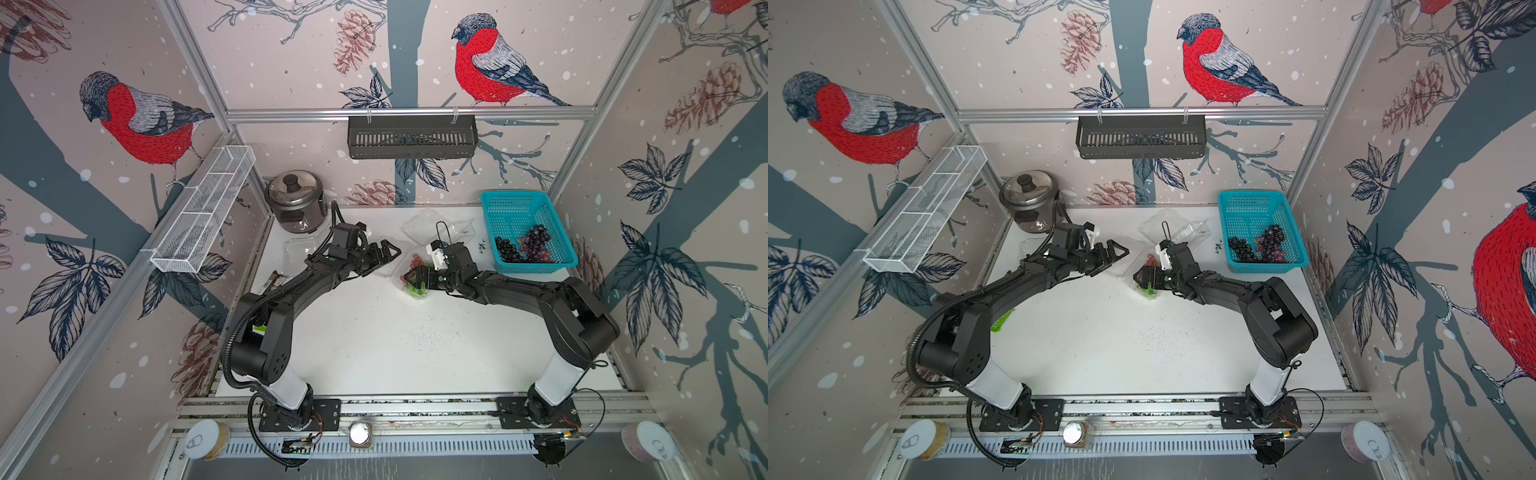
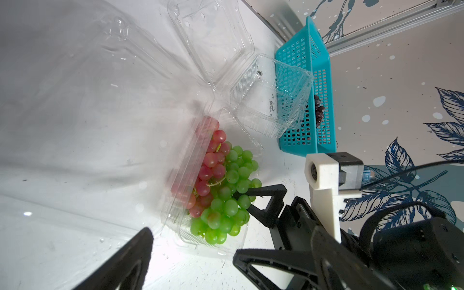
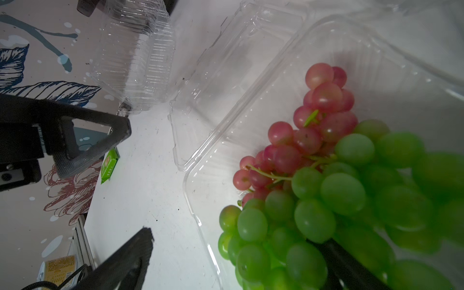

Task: Pack grapes into containers
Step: Place the grape into the packing box.

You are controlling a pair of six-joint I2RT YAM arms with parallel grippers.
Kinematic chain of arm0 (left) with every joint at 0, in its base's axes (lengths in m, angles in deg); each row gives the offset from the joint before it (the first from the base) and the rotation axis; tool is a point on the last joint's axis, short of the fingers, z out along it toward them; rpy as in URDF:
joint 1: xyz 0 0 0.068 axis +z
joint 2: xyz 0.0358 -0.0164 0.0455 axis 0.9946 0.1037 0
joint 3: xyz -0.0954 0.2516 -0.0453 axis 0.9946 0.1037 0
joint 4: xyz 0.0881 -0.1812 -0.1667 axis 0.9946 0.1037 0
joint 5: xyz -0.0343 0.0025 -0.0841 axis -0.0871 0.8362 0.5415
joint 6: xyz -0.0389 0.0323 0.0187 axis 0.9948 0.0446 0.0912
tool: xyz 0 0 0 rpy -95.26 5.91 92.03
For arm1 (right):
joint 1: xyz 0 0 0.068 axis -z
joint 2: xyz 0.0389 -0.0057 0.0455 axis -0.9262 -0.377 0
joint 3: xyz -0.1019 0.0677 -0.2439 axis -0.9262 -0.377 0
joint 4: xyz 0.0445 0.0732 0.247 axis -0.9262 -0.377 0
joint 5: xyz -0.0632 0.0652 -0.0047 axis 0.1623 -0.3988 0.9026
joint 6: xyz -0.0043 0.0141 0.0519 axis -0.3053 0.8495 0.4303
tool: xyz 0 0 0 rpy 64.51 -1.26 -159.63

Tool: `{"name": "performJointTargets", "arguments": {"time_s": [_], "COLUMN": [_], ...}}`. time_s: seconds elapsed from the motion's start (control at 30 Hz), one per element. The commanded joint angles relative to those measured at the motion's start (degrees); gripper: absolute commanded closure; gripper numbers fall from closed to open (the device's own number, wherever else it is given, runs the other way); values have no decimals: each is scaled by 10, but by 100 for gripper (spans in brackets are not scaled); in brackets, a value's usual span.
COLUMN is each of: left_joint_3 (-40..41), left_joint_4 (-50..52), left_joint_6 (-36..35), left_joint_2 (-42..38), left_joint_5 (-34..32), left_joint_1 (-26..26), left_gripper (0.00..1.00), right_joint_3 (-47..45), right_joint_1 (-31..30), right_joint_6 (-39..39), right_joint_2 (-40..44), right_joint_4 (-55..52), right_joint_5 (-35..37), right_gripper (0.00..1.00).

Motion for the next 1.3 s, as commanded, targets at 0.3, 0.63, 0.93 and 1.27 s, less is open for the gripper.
{"name": "performJointTargets", "arguments": {"time_s": [0.3, 0.63, 0.93, 1.27], "left_joint_3": [6, 9, -10, -67], "left_joint_4": [37, 42, 30, 23], "left_joint_6": [-23, -18, -11, 6], "left_joint_2": [3, 17, 67, 127], "left_joint_5": [-10, -16, -11, 2], "left_joint_1": [4, 12, 12, 12], "left_gripper": [3, 3, 3, 3], "right_joint_3": [26, 19, -7, 13], "right_joint_1": [15, 38, 42, 38], "right_joint_6": [-5, -19, -16, -19], "right_joint_2": [43, 75, 50, 30], "right_joint_4": [-62, -83, -54, -58], "right_joint_5": [-9, -9, -26, -38], "right_gripper": [0, 0, 0, 0]}}
